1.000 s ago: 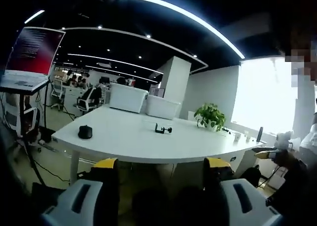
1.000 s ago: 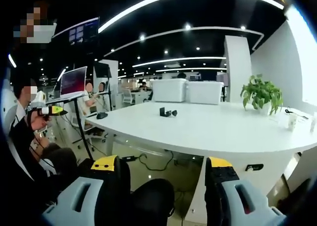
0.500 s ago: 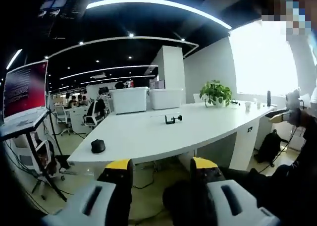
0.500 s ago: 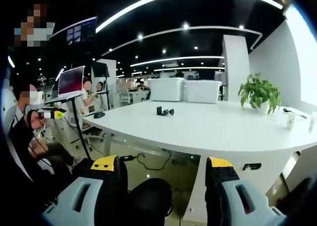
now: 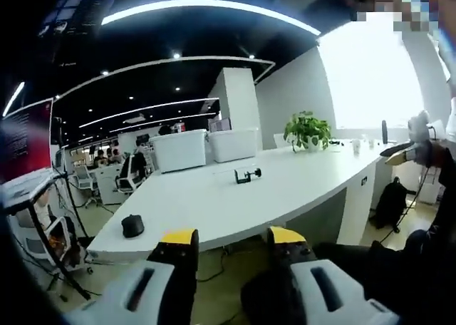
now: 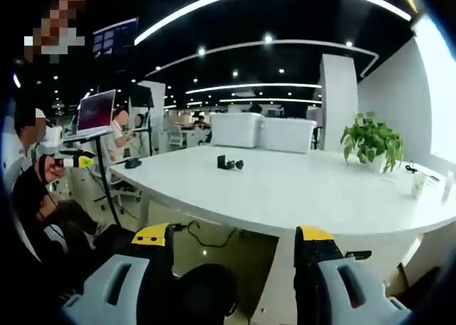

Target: Clamp the fixed fixture on the desktop, loosen the retaining clip, secure it to the edge of the desk, and tighten the retaining clip.

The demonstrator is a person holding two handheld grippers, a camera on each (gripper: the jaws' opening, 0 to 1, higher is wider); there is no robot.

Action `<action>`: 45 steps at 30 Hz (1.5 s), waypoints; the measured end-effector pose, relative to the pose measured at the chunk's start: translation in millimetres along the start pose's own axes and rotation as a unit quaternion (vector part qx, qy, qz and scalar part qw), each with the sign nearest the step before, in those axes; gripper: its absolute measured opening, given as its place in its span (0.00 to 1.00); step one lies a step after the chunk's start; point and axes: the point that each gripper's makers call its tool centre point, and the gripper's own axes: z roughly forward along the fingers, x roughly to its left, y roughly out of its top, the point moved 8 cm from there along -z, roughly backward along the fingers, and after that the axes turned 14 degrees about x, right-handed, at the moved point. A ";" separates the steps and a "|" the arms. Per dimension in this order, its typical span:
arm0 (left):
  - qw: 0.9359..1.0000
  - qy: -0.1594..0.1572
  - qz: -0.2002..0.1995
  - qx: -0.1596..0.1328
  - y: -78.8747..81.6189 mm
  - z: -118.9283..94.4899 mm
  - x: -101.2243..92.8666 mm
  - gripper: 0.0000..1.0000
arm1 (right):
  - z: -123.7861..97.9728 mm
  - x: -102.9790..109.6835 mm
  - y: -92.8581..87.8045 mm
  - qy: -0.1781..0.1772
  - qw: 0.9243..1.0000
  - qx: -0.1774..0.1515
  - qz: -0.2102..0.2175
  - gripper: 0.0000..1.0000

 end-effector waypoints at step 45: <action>0.990 -0.076 -0.111 0.035 -9.5 140.8 -23.0 0.85 | 139.0 -15.3 34.1 -0.010 1.000 -0.022 0.001 0.61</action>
